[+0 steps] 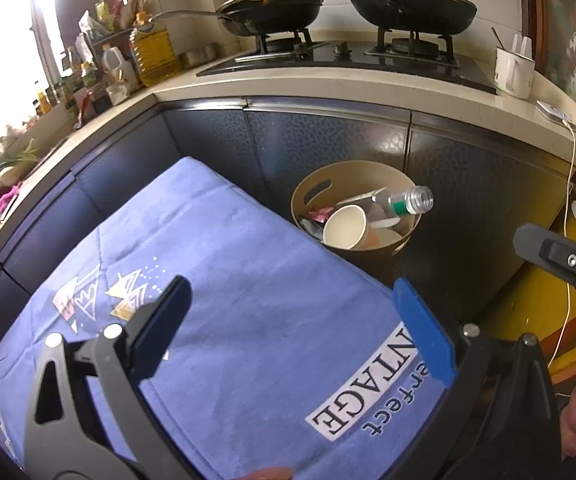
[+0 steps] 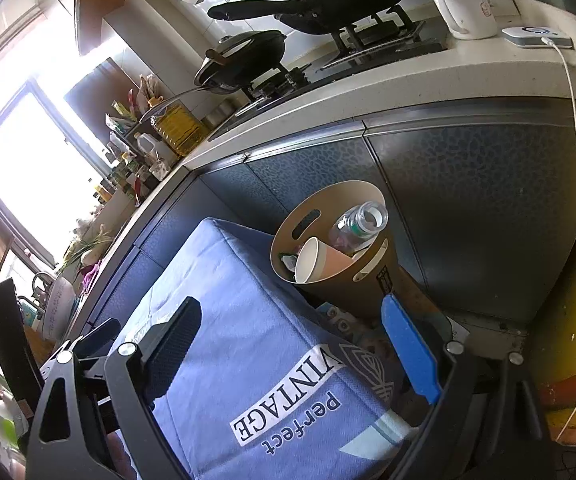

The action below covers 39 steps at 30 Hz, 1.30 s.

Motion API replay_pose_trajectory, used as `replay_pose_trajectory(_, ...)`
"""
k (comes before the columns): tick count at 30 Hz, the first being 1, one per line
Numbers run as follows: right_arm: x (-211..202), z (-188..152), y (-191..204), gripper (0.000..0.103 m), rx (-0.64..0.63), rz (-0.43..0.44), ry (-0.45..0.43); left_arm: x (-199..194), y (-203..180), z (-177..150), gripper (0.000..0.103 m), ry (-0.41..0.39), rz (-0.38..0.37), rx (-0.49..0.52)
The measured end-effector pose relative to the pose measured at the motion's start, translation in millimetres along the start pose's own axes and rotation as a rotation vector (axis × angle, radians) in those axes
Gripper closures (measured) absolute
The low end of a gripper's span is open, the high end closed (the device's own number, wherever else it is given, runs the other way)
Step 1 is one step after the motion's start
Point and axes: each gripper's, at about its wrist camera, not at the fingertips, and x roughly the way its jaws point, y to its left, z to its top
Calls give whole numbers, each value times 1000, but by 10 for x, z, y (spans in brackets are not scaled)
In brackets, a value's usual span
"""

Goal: Collect trash

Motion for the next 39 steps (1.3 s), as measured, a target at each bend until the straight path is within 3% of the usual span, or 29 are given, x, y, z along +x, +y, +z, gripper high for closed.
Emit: replay_pose_trajectory(39, 121, -16, 102, 14, -15, 10, 28, 73, 68, -49, 6, 21, -13, -41)
